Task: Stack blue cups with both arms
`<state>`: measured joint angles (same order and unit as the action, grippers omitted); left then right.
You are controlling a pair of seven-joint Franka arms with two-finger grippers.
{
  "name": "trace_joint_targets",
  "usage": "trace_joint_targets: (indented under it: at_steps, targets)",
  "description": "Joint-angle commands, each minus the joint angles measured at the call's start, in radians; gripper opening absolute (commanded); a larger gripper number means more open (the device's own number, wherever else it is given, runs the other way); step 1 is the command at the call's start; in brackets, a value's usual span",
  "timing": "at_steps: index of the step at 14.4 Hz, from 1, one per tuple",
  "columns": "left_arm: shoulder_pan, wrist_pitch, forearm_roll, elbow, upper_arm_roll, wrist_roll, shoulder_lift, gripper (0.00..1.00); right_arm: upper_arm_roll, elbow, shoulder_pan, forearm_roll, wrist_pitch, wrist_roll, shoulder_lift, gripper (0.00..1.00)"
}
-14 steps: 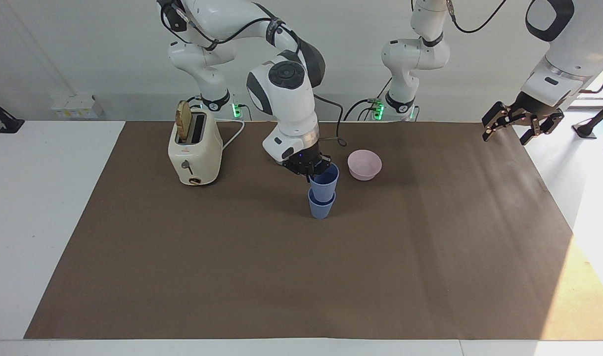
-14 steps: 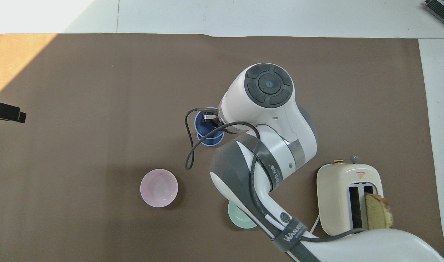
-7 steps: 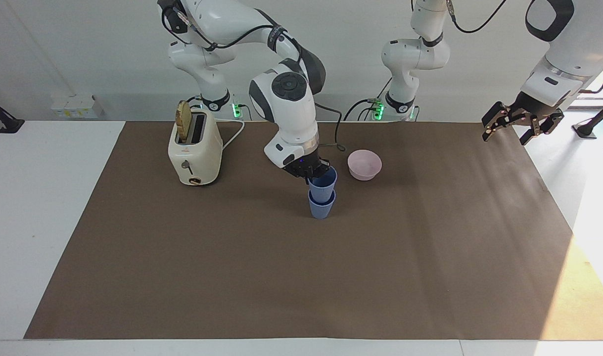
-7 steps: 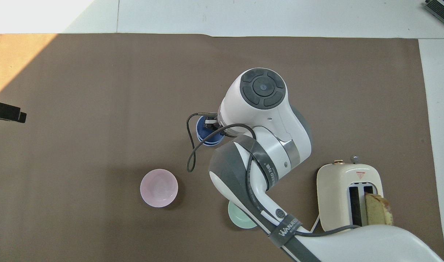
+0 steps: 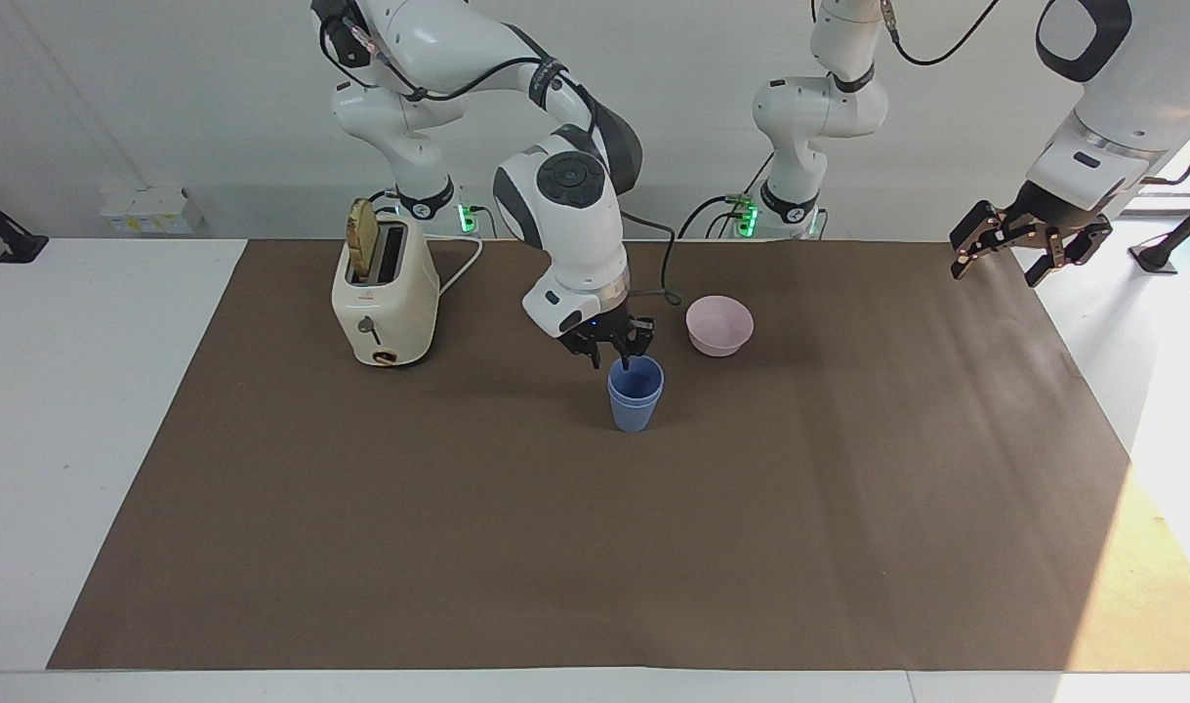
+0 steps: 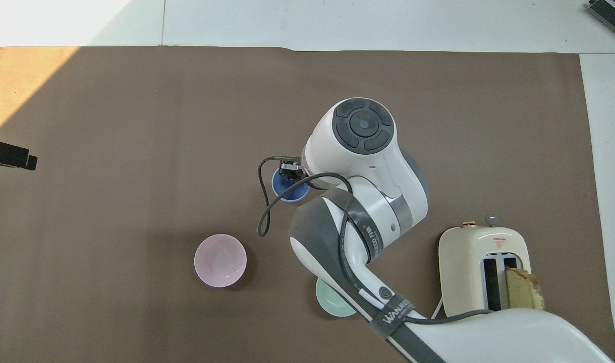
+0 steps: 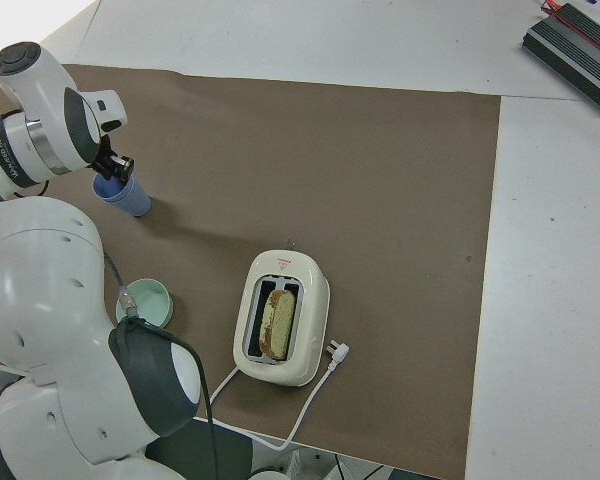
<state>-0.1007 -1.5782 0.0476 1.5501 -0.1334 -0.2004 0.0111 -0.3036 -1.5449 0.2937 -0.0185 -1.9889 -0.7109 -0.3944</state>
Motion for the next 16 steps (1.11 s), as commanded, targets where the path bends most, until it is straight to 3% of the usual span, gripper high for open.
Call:
trace_joint_targets:
  at_steps: [1,4,9,16]
  targets:
    - [-0.004,0.009,-0.018,-0.005,0.0,-0.01,-0.005,1.0,-0.002,0.018,-0.017,0.017,-0.004,-0.012,0.005,1.0]
    - [-0.004,0.009,-0.018,-0.007,0.0,-0.011,-0.005,1.0,0.009,0.067,-0.088,0.037,0.111,0.092,0.06,1.0]
    - [-0.004,0.02,-0.018,-0.007,0.0,-0.013,-0.005,1.0,0.009,0.19,-0.155,0.284,0.367,0.538,0.11,1.0]
    - [-0.005,0.021,-0.018,-0.008,0.003,-0.007,-0.005,1.0,0.011,0.204,-0.398,0.169,0.556,0.72,0.195,1.0]
